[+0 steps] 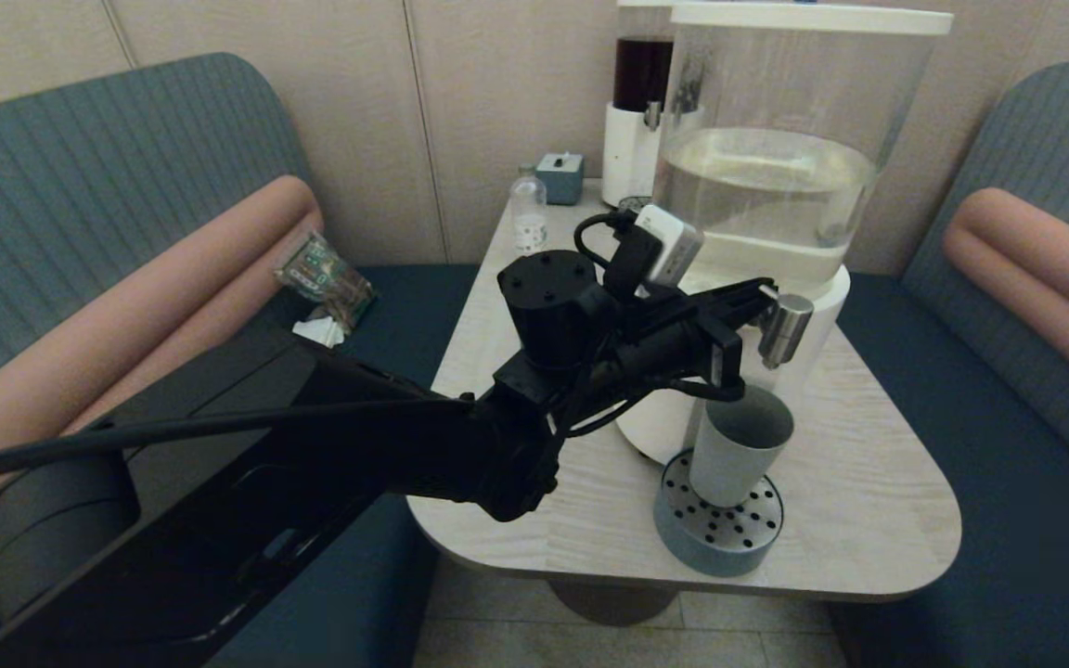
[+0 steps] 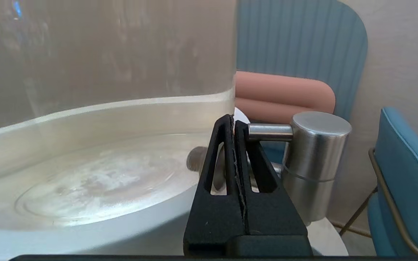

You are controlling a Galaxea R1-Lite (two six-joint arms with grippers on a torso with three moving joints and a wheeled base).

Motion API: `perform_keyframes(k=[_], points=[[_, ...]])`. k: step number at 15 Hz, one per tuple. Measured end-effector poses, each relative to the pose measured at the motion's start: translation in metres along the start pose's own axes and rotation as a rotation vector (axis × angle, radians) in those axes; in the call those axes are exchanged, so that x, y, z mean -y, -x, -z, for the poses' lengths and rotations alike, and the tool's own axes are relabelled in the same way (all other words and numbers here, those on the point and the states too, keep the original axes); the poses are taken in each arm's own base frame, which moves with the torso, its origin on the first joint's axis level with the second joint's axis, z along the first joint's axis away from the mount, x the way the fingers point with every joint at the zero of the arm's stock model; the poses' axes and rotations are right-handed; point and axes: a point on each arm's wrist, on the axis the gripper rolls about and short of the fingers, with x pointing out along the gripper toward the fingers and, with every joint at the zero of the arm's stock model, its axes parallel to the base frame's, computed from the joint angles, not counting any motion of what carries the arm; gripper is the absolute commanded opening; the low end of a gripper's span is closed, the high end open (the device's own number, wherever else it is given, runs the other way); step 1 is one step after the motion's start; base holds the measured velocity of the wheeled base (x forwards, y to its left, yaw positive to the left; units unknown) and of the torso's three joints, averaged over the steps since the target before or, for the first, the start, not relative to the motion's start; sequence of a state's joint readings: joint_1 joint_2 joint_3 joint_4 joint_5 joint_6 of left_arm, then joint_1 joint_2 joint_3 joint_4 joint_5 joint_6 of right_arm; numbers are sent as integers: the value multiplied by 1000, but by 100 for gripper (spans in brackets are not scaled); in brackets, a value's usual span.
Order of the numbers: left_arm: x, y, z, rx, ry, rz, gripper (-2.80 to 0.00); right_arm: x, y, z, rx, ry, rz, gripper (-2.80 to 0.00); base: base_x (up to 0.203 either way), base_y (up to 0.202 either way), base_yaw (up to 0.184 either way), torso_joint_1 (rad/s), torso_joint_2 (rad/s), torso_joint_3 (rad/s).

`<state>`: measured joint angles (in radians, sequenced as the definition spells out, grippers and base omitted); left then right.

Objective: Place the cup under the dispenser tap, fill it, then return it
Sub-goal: Turn off the faucet, then place the cup next to the water dispenser

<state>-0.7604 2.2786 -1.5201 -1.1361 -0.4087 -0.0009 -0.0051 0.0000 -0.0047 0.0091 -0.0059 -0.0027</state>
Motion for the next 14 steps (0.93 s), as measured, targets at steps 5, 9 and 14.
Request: perform_keyframes(k=[5,9,14], points=[[5,11,5,-30,16,1,-280,0,0,0,0,0,-1,-280,0,0,0,0,0,0],[13,37,-2,-65,49,-11,-280,0,0,0,0,0,-1,-280,0,0,0,0,0,0],[19,95,-8,-130,64,-55,-280,0,0,0,0,0,-1,-280,0,0,0,0,0,0]])
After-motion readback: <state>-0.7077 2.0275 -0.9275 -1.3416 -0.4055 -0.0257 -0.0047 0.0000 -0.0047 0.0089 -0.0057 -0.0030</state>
